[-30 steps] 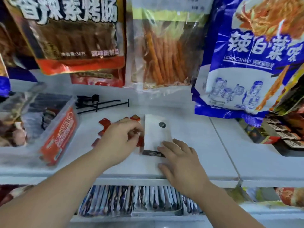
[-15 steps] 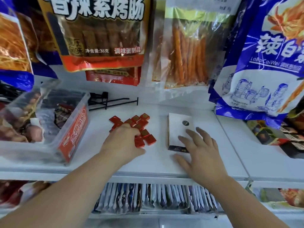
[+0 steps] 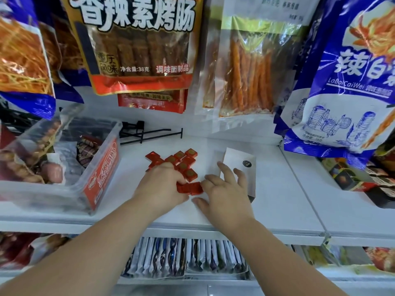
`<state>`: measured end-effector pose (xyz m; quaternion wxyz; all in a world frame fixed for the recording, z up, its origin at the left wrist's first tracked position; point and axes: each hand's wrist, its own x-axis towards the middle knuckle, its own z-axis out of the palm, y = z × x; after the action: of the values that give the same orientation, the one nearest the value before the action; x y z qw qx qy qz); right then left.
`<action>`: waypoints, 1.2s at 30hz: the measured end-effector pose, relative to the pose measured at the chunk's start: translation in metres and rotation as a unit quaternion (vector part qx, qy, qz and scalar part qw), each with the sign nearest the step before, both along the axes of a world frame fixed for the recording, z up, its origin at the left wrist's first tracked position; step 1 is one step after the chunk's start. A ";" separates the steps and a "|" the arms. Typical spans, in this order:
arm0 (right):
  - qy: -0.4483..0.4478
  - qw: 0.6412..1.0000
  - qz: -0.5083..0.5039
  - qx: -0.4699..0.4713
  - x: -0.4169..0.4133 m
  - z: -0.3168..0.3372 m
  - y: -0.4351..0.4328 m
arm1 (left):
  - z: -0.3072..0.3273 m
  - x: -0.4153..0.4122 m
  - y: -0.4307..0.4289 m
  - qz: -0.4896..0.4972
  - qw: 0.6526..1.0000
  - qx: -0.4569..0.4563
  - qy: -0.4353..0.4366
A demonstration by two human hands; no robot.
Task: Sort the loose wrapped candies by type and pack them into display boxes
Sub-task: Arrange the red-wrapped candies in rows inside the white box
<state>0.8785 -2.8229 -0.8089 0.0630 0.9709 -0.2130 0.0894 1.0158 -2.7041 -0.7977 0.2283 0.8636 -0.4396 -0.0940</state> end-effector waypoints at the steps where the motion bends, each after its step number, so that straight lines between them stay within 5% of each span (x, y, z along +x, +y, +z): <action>1: -0.018 1.000 -0.009 0.005 -0.001 -0.001 0.001 | 0.001 -0.001 0.000 -0.004 1.000 -0.001 0.008; 13: -0.067 0.994 0.060 0.062 -0.017 0.001 0.000 | 0.006 -0.010 0.000 -0.019 0.999 -0.005 0.031; 17: -0.129 0.978 0.053 0.152 -0.051 0.027 -0.010 | 0.020 -0.026 -0.002 -0.001 0.988 -0.079 0.134; 20: -0.190 0.927 -0.022 0.322 -0.073 0.046 -0.019 | 0.030 -0.044 -0.008 0.029 0.931 -0.148 0.332; 25: -0.302 0.706 -0.140 0.625 -0.086 0.057 -0.028 | 0.039 -0.066 -0.025 0.077 0.739 -0.234 0.627; 27: -0.324 0.670 -0.153 0.651 -0.088 0.054 -0.027 | 0.039 -0.074 -0.031 0.072 0.685 -0.255 0.678; 32: -0.335 0.669 -0.144 0.648 -0.087 0.051 -0.029 | 0.033 -0.090 -0.043 0.057 0.656 -0.279 0.699; 36: -0.329 0.638 -0.148 0.680 -0.092 0.051 -0.038 | 0.026 -0.090 -0.047 0.057 0.699 -0.262 0.663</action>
<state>0.7869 -2.8607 -0.7584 -0.6772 0.6018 -0.3607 0.2218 0.9253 -2.7515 -0.7718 0.6830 0.5063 -0.1307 -0.5100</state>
